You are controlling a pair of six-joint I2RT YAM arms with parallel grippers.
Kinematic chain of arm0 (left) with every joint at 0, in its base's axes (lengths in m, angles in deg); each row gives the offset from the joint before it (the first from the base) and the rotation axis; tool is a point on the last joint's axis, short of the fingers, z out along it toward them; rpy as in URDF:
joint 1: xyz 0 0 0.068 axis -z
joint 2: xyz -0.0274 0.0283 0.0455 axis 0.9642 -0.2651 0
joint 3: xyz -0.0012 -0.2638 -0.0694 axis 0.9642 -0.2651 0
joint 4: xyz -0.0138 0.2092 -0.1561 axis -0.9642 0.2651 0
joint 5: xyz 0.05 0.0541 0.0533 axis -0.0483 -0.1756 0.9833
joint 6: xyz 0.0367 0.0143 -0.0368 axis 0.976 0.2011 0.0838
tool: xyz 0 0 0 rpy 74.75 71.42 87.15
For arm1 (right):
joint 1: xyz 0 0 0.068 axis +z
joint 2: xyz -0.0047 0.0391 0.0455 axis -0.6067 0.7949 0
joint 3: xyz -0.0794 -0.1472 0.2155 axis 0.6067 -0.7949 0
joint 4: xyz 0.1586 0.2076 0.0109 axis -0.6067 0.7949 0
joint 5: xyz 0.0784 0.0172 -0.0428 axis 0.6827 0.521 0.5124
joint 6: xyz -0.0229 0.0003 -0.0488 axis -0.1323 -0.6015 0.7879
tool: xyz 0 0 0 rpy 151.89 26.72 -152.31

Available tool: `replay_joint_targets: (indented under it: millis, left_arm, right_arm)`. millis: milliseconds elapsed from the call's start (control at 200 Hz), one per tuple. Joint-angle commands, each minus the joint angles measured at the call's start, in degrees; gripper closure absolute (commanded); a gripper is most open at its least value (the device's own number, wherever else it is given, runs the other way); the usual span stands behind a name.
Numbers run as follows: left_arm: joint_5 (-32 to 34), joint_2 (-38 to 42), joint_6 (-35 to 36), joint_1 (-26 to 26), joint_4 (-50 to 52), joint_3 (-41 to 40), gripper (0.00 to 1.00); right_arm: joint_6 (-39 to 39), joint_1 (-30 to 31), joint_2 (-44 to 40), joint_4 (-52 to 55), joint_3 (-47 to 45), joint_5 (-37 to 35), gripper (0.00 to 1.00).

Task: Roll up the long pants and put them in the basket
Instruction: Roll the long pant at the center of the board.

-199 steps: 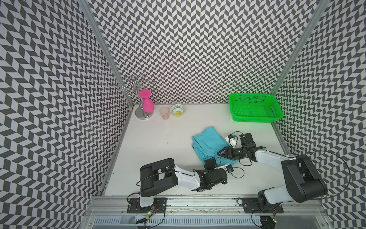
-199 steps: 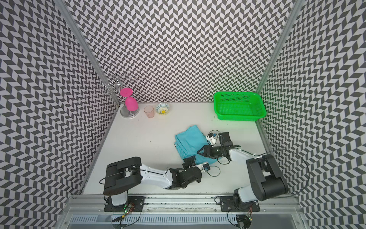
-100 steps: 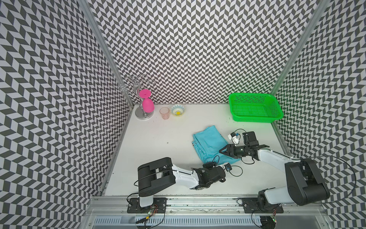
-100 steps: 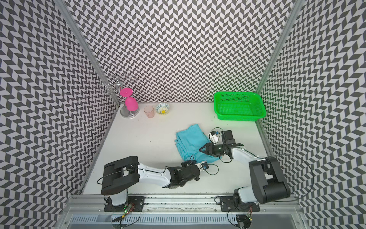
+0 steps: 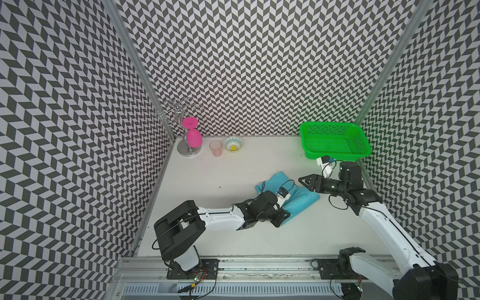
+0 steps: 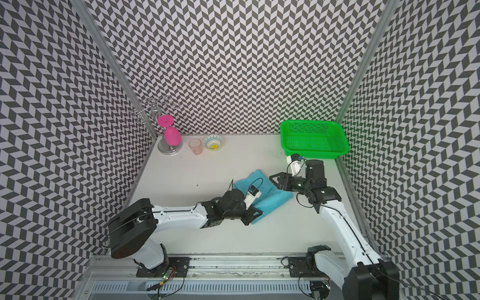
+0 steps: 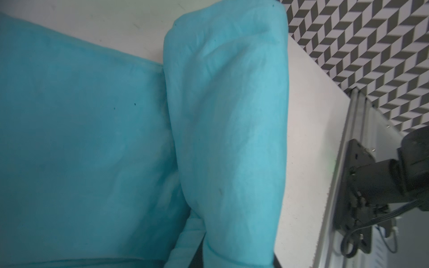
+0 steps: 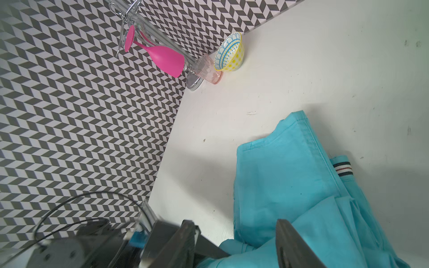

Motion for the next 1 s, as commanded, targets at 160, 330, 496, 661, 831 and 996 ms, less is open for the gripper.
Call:
replay_joint_targets:
  millis: [160,330,496,661,831,996]
  left_arm:
    - [-25.58,-2.57,-27.43,-8.41,-20.72,-7.56,0.93]
    - [-25.43,-2.55,-32.76,-9.87,-23.03,-9.64,0.92]
    - [-28.11,-5.33,-38.52,-13.3,-32.46,-14.07,0.92]
    - [-28.02,-8.67,-40.27,-14.05,-36.75,-16.37,0.85]
    - [-27.71,-12.0,-41.55,-14.52,-40.35,-17.8,0.77]
    - [-26.01,-11.4,-35.19,-14.62,-32.24,-15.8,0.6]
  right_arm:
    - [-0.88,0.81,-1.82,1.66,-0.68,3.15,0.41]
    - [-3.71,4.11,-1.18,-2.53,-3.75,3.64,0.41]
    - [-7.42,8.42,-0.12,-7.86,-5.87,4.02,0.41]
    - [-9.77,10.91,1.84,-12.57,-7.2,3.78,0.41]
    - [-11.55,13.21,6.48,-18.26,-8.69,3.96,0.41]
    - [-10.1,13.75,11.41,-19.98,-8.54,3.21,0.41]
